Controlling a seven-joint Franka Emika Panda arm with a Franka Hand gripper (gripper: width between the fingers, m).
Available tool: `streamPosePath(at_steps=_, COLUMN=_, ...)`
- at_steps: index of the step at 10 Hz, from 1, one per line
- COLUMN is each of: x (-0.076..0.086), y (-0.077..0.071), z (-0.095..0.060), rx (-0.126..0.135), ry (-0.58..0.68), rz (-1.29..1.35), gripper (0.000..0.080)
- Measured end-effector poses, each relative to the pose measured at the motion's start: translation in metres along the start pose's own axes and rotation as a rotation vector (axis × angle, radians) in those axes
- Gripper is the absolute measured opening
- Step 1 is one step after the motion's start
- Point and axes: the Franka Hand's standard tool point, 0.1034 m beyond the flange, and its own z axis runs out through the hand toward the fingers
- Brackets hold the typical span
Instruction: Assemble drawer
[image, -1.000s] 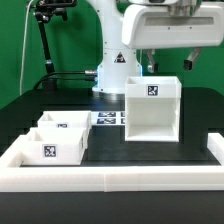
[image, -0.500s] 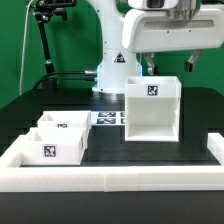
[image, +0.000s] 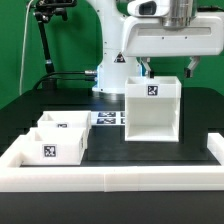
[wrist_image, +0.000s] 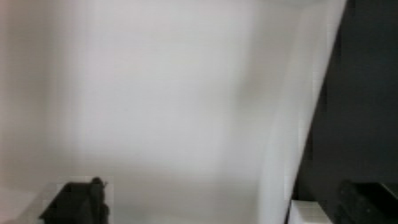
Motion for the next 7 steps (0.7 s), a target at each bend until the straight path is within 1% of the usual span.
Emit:
streamPosePath(at_steps=3, x=0.0, y=-0.004, z=0.007, rx=0.004, ry=-0.008, rz=0.015, gripper=0.065)
streamPosePath(at_steps=5, x=-0.001, y=-0.01, z=0.02, rx=0.018, ry=0.011, rz=0.02, gripper=0.065)
streamPosePath(at_steps=6, x=-0.002, y=-0.011, z=0.023, rx=0.018, ry=0.006, rz=0.016, gripper=0.065)
streamPosePath(at_steps=7, x=-0.002, y=-0.012, z=0.023, rx=0.018, ry=0.006, rz=0.014, gripper=0.0524)
